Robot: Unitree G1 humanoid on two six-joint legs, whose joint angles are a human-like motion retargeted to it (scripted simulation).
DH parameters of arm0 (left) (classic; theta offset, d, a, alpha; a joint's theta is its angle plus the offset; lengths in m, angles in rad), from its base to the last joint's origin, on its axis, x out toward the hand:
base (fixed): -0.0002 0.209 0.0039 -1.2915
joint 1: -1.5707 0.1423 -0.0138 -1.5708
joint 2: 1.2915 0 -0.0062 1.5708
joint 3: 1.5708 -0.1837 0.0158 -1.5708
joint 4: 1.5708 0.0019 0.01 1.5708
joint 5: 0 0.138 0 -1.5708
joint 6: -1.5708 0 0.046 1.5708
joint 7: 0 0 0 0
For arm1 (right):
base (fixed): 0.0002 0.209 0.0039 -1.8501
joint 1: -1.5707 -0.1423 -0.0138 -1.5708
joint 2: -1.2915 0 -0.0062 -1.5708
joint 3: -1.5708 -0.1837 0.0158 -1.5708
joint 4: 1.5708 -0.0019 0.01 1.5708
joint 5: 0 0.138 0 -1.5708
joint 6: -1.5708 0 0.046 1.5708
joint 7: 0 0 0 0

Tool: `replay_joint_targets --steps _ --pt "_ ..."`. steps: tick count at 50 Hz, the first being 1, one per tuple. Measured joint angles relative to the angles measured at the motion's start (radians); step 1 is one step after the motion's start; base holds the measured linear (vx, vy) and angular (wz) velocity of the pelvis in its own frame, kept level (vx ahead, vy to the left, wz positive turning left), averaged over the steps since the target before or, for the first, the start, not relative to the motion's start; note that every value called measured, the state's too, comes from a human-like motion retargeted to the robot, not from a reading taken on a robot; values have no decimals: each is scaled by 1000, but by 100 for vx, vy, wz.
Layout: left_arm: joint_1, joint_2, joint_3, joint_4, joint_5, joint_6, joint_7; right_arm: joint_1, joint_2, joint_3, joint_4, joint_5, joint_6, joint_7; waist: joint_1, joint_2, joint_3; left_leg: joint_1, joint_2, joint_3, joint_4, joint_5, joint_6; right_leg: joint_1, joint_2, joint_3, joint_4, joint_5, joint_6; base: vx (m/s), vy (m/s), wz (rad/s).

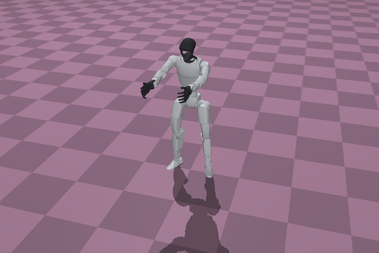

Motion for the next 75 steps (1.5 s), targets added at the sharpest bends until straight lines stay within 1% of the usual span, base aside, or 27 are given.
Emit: replay_joint_targets --steps 3,5,7,10,15,21,26,30,33,39,42,45,49,53,57,60,63,65,66,67,68,70,71,72,73,74,75 --pt "-65 12 -49 -2 105 -20 -4 -67 6 45 -12 -93 -43 -6 -2 0 -18 -1 4 6 8 -5 -2 -2 3 5 -1 2 0 4 0 -6" --pt "-87 37 -82 -52 159 -52 -2 -85 -8 90 -76 -163 -83 -20 -4 4 -31 -2 6 7 15 -9 -3 -1 3 6 1 1 0 8 0 -4" --pt "-87 81 -113 -148 211 -93 10 -82 -45 149 -181 -258 -127 -52 -6 9 -47 -1 6 6 23 -16 -2 2 1 5 4 -3 0 10 2 2" --pt "-61 170 -146 -342 306 -153 48 -62 -134 241 -376 -440 -179 -121 -9 20 -73 2 3 2 36 -28 2 9 -7 1 13 -12 0 12 3 7" --pt "20 335 -170 -699 522 -212 146 -13 -330 350 -719 -750 -219 -230 -11 35 -111 11 -4 -6 57 -52 10 23 -24 -4 33 -32 0 12 4 9" --pt "154 498 -154 -1025 828 -237 260 74 -551 394 -1034 -1112 -241 -313 -7 43 -136 24 -8 -10 70 -74 11 36 -34 -5 48 -52 0 8 2 4" --pt "312 581 -113 -1195 1032 -256 287 183 -660 407 -1189 -1347 -266 -330 -14 41 -132 27 -9 -10 72 -79 6 38 -36 -3 52 -60 0 0 0 0" --pt "428 618 -114 -1264 1179 -276 276 261 -688 450 -1234 -1477 -301 -304 -25 37 -116 21 -8 -7 71 -76 3 30 -34 0 52 -61 0 -3 -1 -1" --pt "480 627 -157 -1259 1295 -292 271 291 -678 505 -1214 -1570 -326 -282 -33 36 -103 10 -6 -4 67 -70 1 17 -29 4 49 -57 0 -8 -3 -6" --pt "505 583 -283 -1122 1481 -295 237 326 -591 591 -1072 -1698 -335 -229 -47 33 -76 -12 0 2 49 -48 -5 -10 -15 5 35 -41 0 -10 -4 -4" --pt "525 540 -289 -1048 1518 -295 222 359 -549 578 -1020 -1710 -337 -208 -51 31 -69 -18 0 1 36 -36 -11 -17 -10 2 26 -35 0 -7 -2 2" --pt "575 503 -216 -1012 1506 -301 244 417 -528 507 -1022 -1678 -338 -238 -53 29 -69 -18 -2 -3 24 -28 -17 -15 -10 -2 21 -34 0 0 0 0" --pt "695 446 -13 -1006 1376 -313 247 538 -492 343 -1065 -1515 -336 -257 -49 25 -82 -4 -13 -14 21 -32 -18 2 -23 -9 25 -45 0 1 1 4" --pt "820 351 194 -987 1112 -313 165 665 -400 170 -1072 -1240 -310 -212 -37 13 -100 16 -30 -30 36 -53 -2 31 -49 -17 41 -65 0 7 7 18" --pt "894 229 334 -904 752 -290 84 770 -242 14 -1021 -911 -277 -205 -9 -6 -112 30 -35 -40 59 -74 19 53 -63 -21 57 -83 -10 5 3 9" --pt "910 146 390 -793 458 -270 52 826 -102 -75 -956 -633 -278 -217 18 -21 -111 35 -30 -43 71 -83 33 62 -60 -21 62 -89 -22 0 0 0" --pt "895 85 410 -642 181 -245 39 855 27 -116 -860 -320 -293 -188 42 -34 -99 38 -23 -44 74 -84 44 66 -54 -21 62 -89 -31 0 0 0" --pt "877 62 411 -521 80 -204 -6 848 66 -105 -749 -270 -235 -94 56 -43 -91 39 -19 -44 72 -83 51 66 -48 -20 60 -85 -31 0 0 0" --pt "854 50 409 -465 -1 -205 22 848 114 -105 -714 -102 -275 -112 61 -44 -82 39 -16 -44 69 -80 52 66 -45 -20 57 -83 -32 -5 -4 -2" --pt "833 41 406 -414 -63 -205 45 846 152 -99 -676 17 -309 -129 66 -46 -75 38 -14 -43 65 -77 53 65 -41 -20 54 -80 -32 -6 -4 -1" --pt "816 37 401 -371 -86 -206 60 840 169 -80 -633 40 -329 -144 70 -47 -71 37 -12 -43 63 -74 54 63 -38 -20 51 -77 -29 -6 -4 -2" --pt "778 31 386 -309 -92 -235 114 816 177 -17 -554 -80 -389 -260 76 -48 -66 33 -9 -41 57 -69 53 59 -33 -21 45 -70 -18 -6 -3 -4" --pt "757 26 384 -292 -8 -208 131 765 117 84 -487 -631 -176 -369 80 -48 -66 32 -11 -39 52 -66 55 55 -33 -20 44 -65 -9 -7 -2 -5" --pt "735 22 382 -284 65 -179 154 719 72 169 -417 -1099 34 -460 83 -47 -66 30 -11 -37 48 -63 56 51 -32 -19 43 -61 -3 -7 -3 -7" --pt "711 19 381 -292 119 -145 188 682 58 222 -341 -1401 237 -517 86 -42 -68 27 -8 -35 44 -58 55 46 -28 -19 40 -57 -1 -6 -5 -5" --pt "686 22 365 -313 149 -165 226 688 74 199 -369 -1346 203 -610 84 -38 -69 23 -5 -34 44 -56 52 45 -24 -20 36 -55 0 -5 -6 -1" --pt "659 28 342 -340 167 -211 265 715 104 138 -450 -1111 50 -720 80 -34 -69 20 -2 -36 46 -55 49 45 -20 -22 31 -53 0 -4 -5 -1"
